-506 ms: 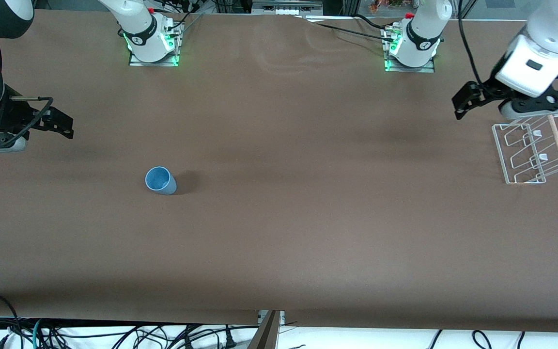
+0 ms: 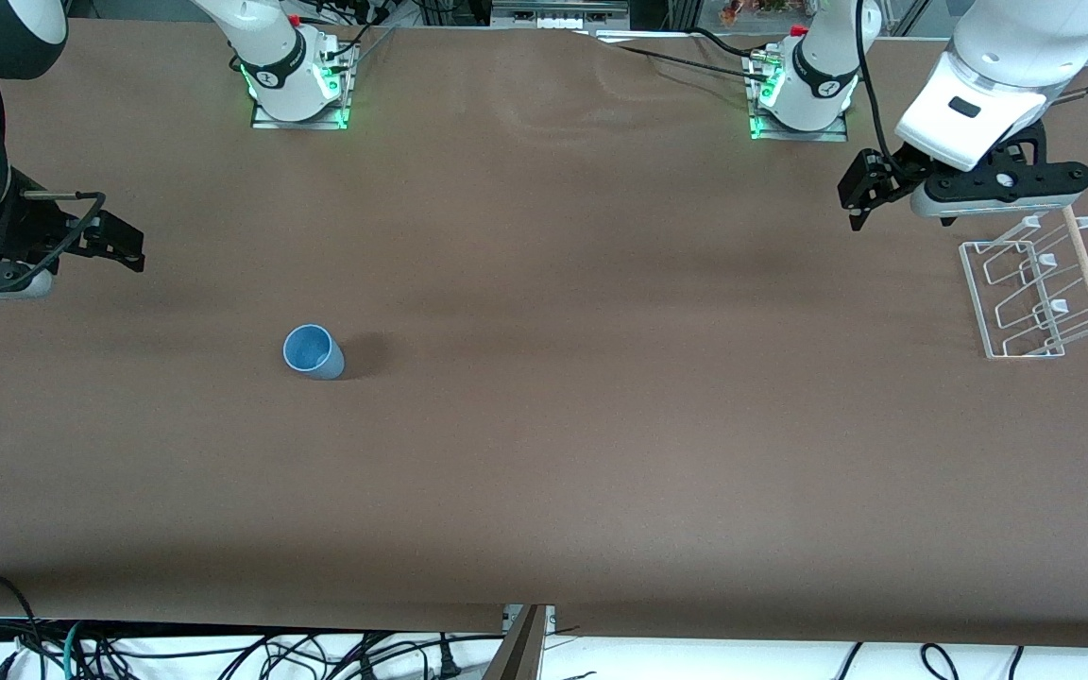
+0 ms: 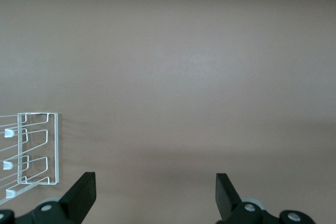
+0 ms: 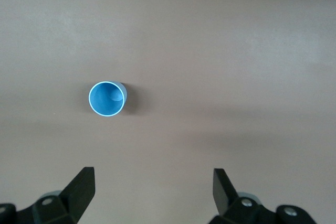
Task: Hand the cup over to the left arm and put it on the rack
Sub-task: 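Move the right gripper toward the blue cup lying on the table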
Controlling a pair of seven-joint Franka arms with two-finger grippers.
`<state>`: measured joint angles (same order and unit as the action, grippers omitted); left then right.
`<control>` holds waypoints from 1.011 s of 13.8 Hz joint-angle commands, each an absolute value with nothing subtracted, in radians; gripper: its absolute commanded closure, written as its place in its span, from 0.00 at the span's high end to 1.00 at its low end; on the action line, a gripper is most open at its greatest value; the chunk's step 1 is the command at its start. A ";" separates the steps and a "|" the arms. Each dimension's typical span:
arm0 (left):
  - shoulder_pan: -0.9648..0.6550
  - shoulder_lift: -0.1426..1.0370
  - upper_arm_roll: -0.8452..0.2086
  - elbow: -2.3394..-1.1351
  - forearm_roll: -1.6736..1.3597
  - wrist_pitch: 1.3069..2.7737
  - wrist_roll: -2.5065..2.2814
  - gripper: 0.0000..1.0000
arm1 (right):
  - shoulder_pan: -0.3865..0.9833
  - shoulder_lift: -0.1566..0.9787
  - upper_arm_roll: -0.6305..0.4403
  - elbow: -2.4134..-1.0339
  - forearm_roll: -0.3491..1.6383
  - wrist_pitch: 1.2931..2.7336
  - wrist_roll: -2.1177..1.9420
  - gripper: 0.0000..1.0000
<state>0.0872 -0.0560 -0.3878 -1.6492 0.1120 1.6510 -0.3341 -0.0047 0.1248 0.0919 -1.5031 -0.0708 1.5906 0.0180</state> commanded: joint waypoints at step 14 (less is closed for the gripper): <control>0.089 -0.041 -0.433 -1.640 0.135 1.646 -0.322 1.00 | 0.045 0.389 0.112 -1.494 -0.055 1.713 0.011 0.99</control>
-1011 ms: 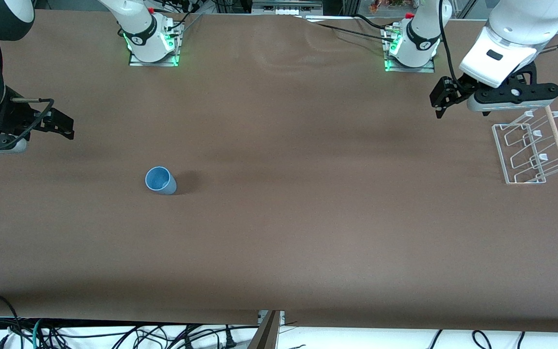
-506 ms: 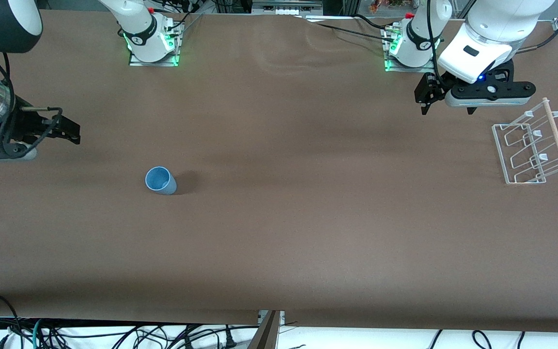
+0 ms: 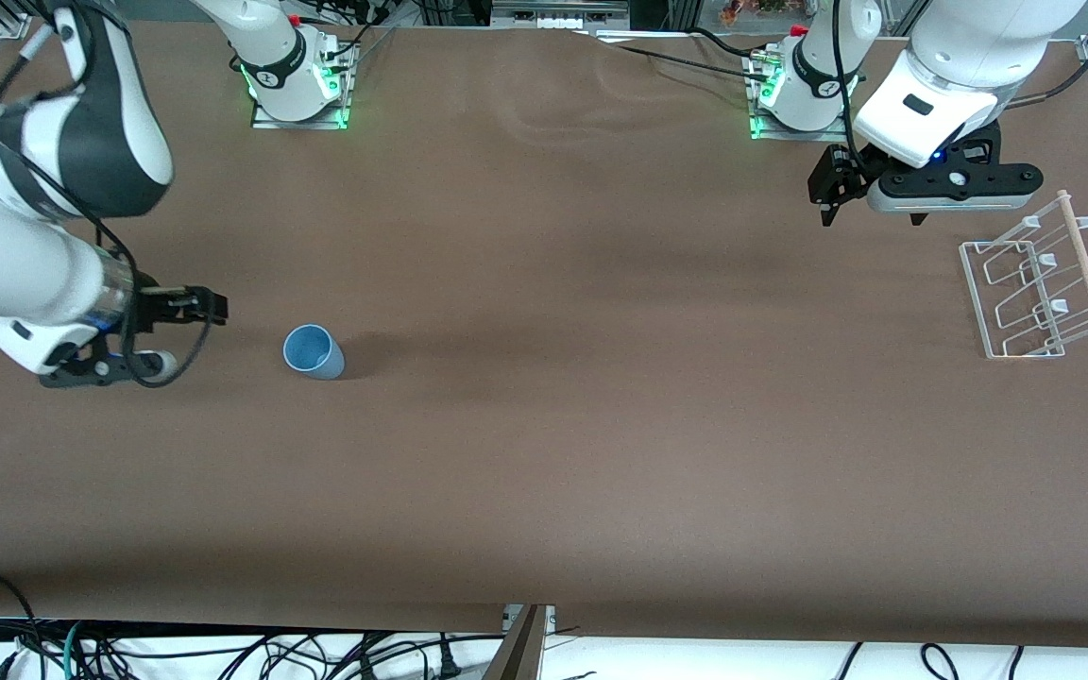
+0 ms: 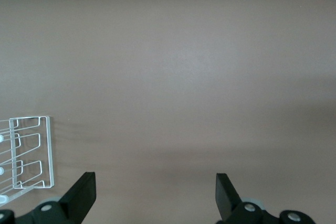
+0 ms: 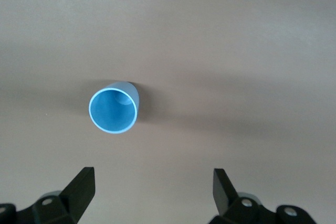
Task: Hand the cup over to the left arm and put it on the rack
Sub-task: 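Move the right gripper toward the blue cup lying on the table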
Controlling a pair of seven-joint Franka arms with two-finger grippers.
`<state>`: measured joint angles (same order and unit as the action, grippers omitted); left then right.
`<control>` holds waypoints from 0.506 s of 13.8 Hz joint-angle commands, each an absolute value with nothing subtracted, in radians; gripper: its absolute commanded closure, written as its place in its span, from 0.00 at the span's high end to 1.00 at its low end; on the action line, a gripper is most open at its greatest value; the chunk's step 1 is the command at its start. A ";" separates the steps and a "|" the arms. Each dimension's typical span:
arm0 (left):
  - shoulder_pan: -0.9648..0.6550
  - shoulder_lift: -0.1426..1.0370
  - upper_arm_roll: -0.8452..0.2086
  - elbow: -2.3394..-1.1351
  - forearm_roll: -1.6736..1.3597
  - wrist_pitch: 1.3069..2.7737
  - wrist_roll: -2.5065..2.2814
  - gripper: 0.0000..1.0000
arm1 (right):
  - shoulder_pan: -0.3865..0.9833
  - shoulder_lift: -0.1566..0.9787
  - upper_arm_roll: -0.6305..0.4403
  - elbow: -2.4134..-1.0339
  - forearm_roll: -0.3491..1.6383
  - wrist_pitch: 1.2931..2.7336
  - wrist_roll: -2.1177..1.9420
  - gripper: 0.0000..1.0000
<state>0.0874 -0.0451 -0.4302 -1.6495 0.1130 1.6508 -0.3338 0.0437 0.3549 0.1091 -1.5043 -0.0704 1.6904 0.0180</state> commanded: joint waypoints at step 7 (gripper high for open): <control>0.089 -0.041 -0.433 -1.638 0.135 1.644 -0.322 1.00 | 0.044 0.517 0.115 -1.560 0.031 1.801 0.005 0.99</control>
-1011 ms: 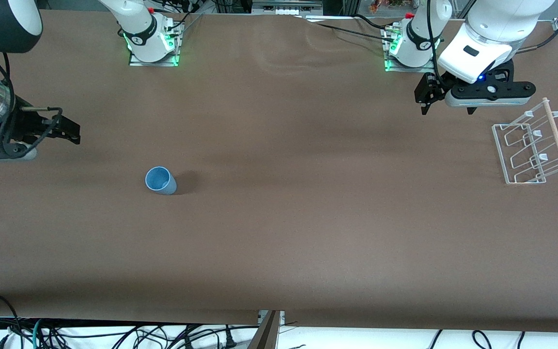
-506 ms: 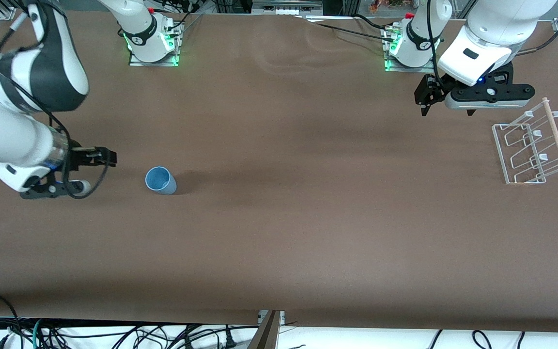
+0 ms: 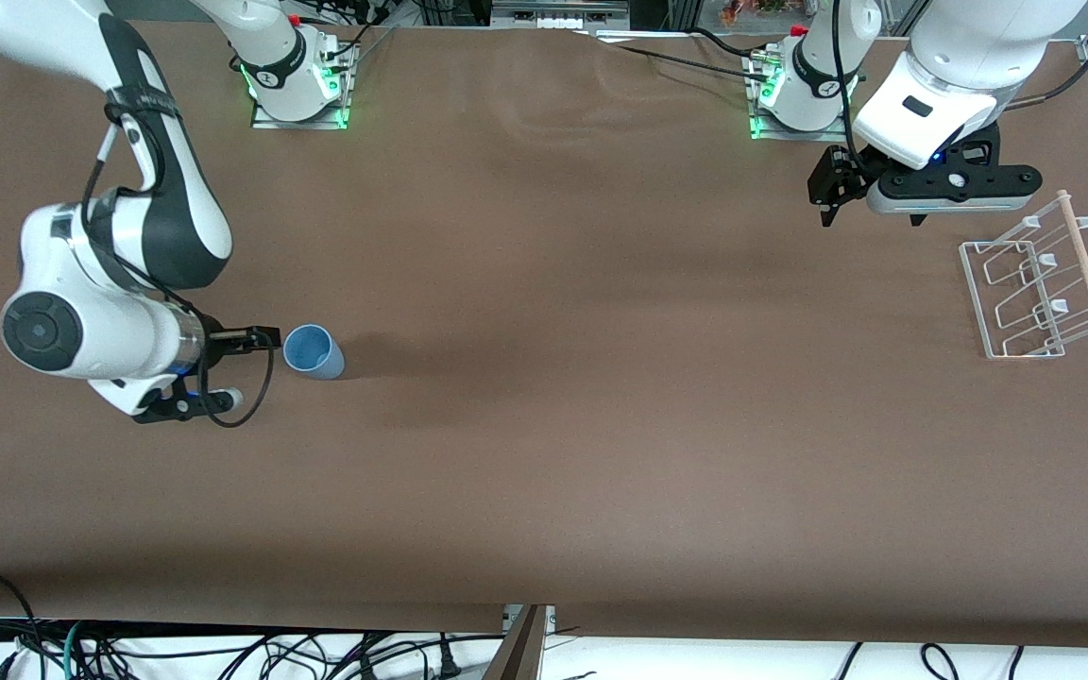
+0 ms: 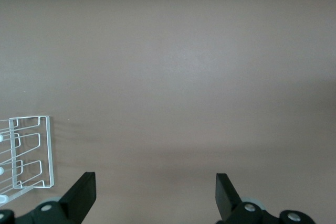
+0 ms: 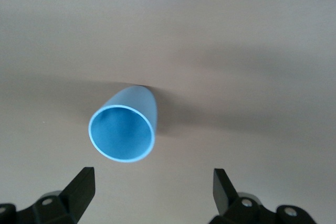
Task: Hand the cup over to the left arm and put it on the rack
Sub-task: 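Move the right gripper toward the blue cup lying on the table, then close the right gripper on the blue cup's rim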
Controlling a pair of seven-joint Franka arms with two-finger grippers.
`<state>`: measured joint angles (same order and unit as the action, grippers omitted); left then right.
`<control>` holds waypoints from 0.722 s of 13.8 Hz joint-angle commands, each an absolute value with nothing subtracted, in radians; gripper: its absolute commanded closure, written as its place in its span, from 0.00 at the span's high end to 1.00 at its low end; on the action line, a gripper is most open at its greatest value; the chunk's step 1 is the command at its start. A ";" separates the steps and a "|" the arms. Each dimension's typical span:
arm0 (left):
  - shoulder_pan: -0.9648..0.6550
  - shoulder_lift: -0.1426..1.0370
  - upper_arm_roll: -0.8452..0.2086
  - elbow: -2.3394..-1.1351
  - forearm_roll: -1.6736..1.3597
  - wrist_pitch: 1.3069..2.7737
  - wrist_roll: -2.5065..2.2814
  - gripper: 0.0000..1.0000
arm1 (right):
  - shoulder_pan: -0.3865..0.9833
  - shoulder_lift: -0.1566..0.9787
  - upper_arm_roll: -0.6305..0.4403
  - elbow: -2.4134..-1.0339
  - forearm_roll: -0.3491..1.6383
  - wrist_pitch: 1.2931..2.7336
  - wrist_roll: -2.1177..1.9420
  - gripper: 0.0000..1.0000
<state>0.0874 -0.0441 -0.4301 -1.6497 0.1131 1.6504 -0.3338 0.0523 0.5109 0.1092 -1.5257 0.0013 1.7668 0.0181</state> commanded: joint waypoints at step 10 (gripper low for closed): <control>0.086 -0.041 -0.448 -1.637 0.137 1.649 -0.324 1.00 | 0.041 0.520 0.107 -1.721 0.021 1.992 -0.055 0.99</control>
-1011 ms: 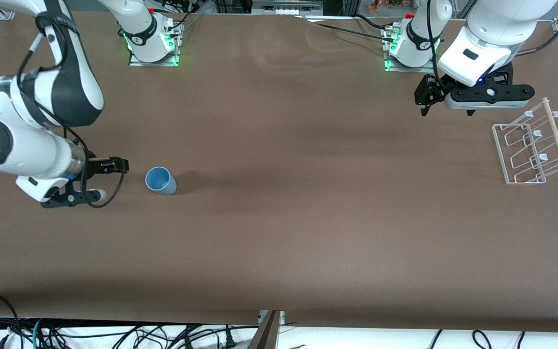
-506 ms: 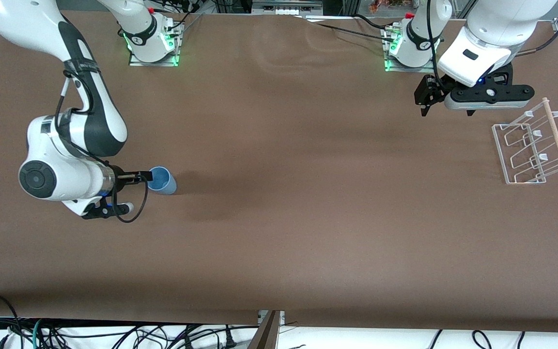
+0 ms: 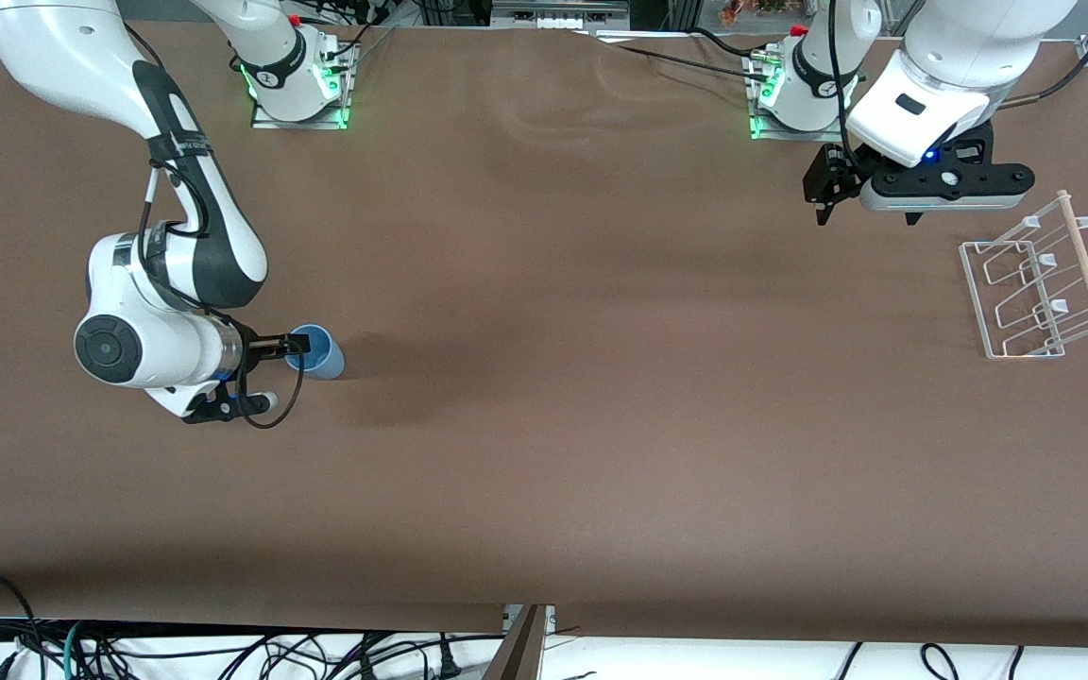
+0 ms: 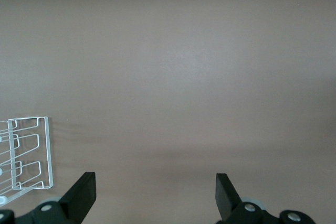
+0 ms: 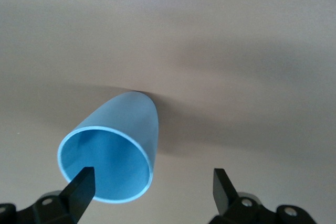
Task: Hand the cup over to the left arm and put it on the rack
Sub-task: 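Close the right gripper on the blue cup's rim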
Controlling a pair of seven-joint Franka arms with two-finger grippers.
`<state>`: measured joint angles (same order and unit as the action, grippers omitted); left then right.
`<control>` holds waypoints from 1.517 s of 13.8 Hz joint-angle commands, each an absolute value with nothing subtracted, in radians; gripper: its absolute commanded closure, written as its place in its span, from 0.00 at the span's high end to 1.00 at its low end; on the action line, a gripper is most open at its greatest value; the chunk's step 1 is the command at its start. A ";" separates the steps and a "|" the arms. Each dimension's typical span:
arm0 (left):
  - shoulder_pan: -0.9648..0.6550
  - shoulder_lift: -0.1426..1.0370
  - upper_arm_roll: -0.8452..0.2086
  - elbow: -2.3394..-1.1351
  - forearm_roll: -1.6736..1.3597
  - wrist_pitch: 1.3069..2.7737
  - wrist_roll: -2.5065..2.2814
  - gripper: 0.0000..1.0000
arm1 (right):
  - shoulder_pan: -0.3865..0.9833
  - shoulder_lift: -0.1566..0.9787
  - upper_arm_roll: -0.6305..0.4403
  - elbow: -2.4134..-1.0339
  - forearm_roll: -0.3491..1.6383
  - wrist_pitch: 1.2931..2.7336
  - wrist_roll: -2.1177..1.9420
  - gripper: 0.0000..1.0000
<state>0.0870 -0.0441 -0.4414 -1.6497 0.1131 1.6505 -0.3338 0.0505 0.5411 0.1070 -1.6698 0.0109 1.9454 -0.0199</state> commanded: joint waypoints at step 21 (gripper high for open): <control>0.097 -0.029 -0.442 -1.634 0.160 1.683 -0.321 1.00 | 0.066 0.537 0.118 -1.619 0.316 2.062 0.066 0.00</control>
